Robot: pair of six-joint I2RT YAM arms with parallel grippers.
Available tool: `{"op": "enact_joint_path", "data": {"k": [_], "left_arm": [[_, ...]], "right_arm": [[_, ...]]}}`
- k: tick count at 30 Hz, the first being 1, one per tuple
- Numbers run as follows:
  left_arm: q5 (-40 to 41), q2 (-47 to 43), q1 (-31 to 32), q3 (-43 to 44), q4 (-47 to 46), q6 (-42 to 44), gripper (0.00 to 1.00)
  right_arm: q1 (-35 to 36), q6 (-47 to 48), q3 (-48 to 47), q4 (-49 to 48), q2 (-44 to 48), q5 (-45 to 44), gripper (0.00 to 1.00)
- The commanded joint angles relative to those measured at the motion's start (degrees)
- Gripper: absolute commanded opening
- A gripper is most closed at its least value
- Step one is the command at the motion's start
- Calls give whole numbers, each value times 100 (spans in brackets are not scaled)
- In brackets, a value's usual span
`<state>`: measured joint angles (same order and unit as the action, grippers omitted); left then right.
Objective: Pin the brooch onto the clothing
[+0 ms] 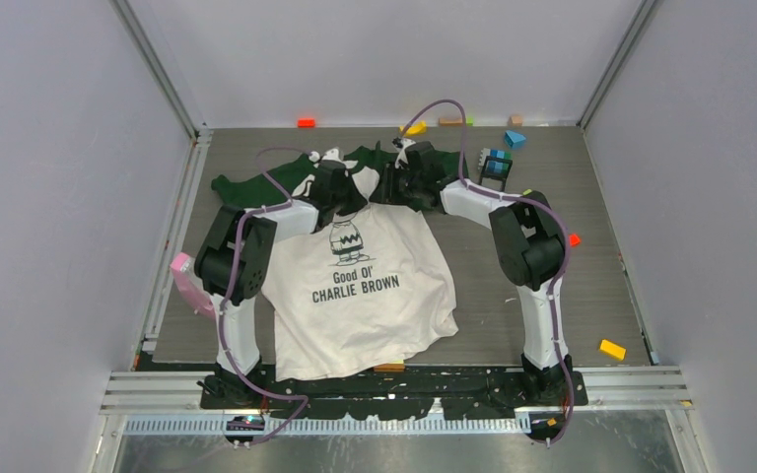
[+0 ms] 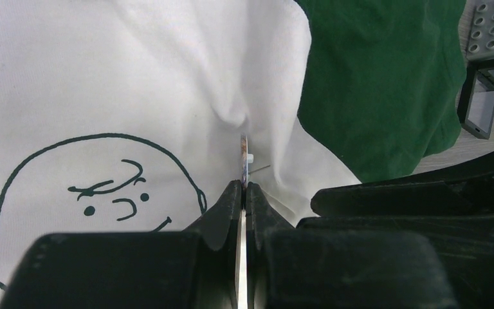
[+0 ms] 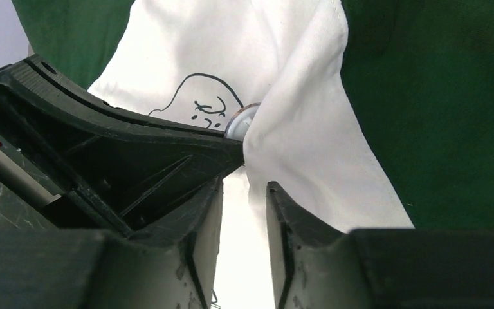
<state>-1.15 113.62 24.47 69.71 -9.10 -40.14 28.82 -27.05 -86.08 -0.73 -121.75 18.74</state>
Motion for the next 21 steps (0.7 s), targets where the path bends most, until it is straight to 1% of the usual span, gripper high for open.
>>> {"op": "enact_joint_path", "data": {"k": [1,2,3,4,5,7,9,17,21], "left_arm": [[-10,-410,-30,-145,-571,-76,0],[-12,-430,-30,-195,-660,-93,0],[-14,-449,-30,-252,-764,-105,0],[-22,-473,-30,-304,-853,-123,0],[-32,-494,-30,-368,-969,-134,0],[-83,-528,-30,-478,-1218,-143,0],[-156,-555,-39,-557,-1430,-158,0],[-408,-656,-82,-784,-2020,-290,0],[-688,-640,-108,-838,-2290,-336,0]], "right_arm": [[12,178,-2,-113,2,-42,31],[10,199,-8,-103,-24,-44,29],[10,204,-17,-85,-77,-46,21],[12,207,-20,-76,-114,-41,17],[11,208,-15,-70,-126,-23,11],[10,209,11,-83,-138,21,5],[10,213,27,-100,-136,31,1],[-21,157,31,-136,-247,157,1],[-87,87,85,-241,-262,276,1]]}}
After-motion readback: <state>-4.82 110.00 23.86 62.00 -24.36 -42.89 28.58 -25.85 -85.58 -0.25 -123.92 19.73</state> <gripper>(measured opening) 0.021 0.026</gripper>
